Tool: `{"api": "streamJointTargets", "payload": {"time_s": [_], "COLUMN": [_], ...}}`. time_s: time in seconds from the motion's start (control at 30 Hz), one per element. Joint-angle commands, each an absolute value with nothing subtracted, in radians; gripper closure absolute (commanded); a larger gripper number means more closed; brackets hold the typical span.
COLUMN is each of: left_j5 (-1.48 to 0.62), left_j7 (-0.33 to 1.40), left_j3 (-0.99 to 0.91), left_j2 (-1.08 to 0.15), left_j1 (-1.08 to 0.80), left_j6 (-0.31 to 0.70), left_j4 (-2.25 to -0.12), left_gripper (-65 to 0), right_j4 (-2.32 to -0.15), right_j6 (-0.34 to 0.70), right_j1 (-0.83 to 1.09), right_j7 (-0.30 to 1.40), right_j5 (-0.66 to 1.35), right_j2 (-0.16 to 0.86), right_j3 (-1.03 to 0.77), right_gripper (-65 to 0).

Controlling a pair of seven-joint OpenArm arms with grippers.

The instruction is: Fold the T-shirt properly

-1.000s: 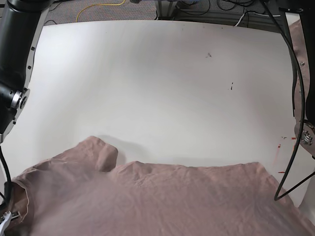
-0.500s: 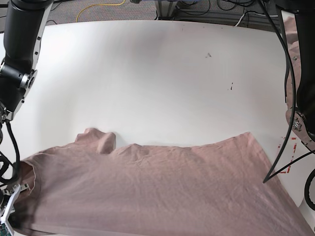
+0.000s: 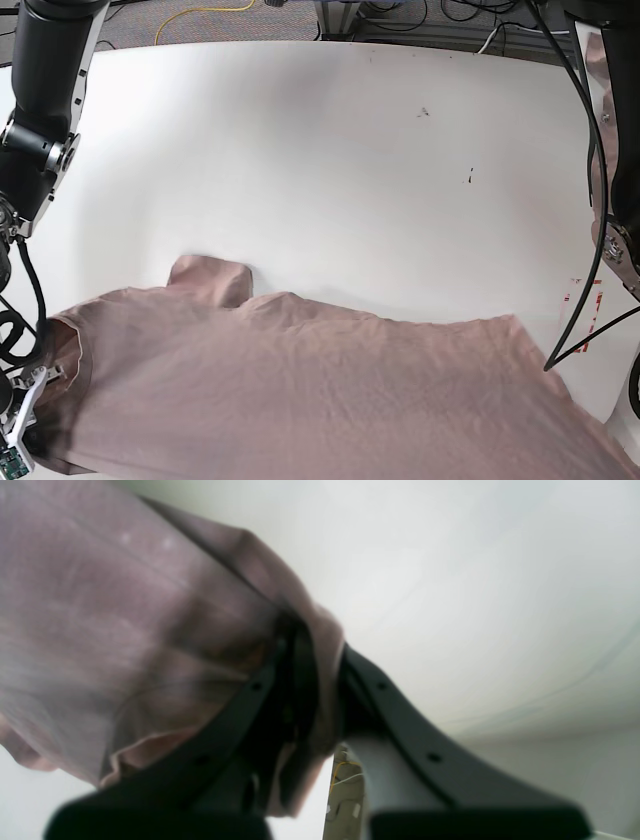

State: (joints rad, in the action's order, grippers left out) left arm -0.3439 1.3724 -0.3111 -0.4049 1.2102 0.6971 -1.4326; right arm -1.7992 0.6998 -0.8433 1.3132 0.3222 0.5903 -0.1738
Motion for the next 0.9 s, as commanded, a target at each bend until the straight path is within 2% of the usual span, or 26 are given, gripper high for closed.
{"api": "streamJointTargets", "payload": {"time_s": [0.0, 0.53, 0.87], "left_j5": [-0.349, -0.344, -0.344], "left_j7": [1.342, 1.308, 1.305], "left_j3": [-0.308, -0.305, -0.28], "left_j2": [-0.41, -0.412, -0.414], "left_j1": [1.25, 1.377, 1.38], "left_j6": [0.698, 0.698, 0.698], "left_j4": [-1.445, -1.431, -1.395], "left_gripper": [-0.1, -0.1, -0.1], "right_j4": [-1.81, -1.684, -1.689], "right_j6": [0.698, 0.698, 0.698], "right_j1": [-0.894, -1.153, -1.153], "right_j7": [1.302, 1.302, 1.307], "right_j5": [0.311, 0.309, 0.309], "right_j2": [0.599, 0.579, 0.579], "right_j3": [-0.177, -0.028, -0.025], "right_gripper": [-3.3, -3.3, -3.3]}}
